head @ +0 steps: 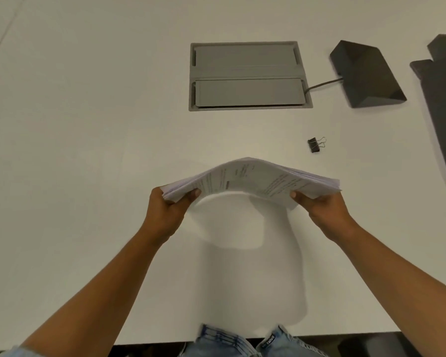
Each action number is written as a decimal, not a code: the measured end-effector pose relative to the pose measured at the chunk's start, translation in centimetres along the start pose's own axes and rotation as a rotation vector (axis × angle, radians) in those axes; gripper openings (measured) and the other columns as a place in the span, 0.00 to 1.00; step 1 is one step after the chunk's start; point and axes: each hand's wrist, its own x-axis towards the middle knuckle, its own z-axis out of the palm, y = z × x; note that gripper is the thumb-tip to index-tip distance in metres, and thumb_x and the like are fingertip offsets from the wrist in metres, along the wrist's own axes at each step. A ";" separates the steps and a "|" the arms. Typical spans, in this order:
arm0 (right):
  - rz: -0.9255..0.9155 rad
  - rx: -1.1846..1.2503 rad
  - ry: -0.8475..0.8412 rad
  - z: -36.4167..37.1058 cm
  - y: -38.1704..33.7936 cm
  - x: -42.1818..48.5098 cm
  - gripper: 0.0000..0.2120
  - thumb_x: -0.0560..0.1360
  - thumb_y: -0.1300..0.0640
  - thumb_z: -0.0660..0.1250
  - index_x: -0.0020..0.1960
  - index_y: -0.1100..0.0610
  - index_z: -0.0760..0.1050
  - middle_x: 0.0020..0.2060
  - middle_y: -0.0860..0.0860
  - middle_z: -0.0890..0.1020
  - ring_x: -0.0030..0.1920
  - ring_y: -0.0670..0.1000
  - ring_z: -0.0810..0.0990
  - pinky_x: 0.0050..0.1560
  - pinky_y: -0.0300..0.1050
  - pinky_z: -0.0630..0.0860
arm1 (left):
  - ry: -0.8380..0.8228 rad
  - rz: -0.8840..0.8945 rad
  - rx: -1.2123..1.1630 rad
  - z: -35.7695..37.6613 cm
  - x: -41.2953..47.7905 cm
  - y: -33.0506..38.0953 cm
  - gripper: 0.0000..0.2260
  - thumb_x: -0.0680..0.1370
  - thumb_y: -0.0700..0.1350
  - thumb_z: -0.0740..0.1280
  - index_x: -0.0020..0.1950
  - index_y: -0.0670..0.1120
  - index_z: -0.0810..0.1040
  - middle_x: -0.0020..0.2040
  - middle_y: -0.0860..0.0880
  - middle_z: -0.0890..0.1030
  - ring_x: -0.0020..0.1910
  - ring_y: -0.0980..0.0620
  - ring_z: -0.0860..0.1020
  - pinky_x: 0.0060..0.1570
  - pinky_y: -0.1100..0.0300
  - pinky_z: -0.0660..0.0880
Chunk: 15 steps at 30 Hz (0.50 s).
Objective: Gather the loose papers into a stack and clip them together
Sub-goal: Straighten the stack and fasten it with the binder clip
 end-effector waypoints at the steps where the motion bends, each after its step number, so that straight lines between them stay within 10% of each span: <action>1: 0.001 -0.017 -0.002 0.0 0.1 0.1 0.16 0.72 0.64 0.73 0.56 0.48 0.79 0.50 0.49 0.85 0.50 0.42 0.84 0.44 0.37 0.80 | -0.003 0.000 -0.001 0.1 0.0 0.0 0.14 0.75 0.36 0.72 0.57 0.52 0.83 0.49 0.57 0.87 0.51 0.53 0.85 0.49 0.57 0.83; 15: 0.071 0.008 -0.079 0.9 -0.2 0.6 0.14 0.74 0.56 0.70 0.57 0.42 0.76 0.57 0.50 0.83 0.59 0.53 0.81 0.57 0.53 0.80 | 0.058 -0.042 0.019 1.1 0.3 -1.5 0.15 0.76 0.40 0.72 0.59 0.56 0.80 0.52 0.54 0.85 0.52 0.55 0.84 0.51 0.54 0.83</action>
